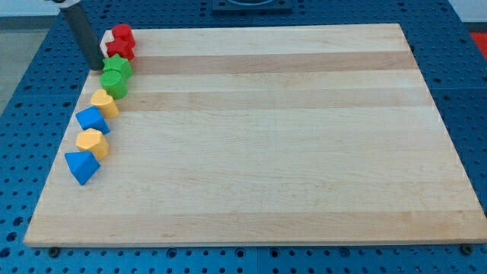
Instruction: Move the green star towards the bottom right
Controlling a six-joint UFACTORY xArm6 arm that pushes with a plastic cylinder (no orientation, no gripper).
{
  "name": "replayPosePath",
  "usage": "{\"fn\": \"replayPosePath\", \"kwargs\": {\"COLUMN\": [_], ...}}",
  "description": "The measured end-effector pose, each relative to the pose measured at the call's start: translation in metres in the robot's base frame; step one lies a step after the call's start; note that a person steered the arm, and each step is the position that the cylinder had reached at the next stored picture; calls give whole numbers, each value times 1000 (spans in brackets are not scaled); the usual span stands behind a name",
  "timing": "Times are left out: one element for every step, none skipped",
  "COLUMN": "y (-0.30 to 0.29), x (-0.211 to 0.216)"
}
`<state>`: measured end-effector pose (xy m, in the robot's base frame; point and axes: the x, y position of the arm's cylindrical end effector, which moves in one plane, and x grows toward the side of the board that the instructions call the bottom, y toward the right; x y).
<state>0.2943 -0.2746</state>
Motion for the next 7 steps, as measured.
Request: {"fn": "replayPosePath", "kwargs": {"y": [6,41,86,145,208,263,279], "x": [18,30,36,42,50,61,81]}}
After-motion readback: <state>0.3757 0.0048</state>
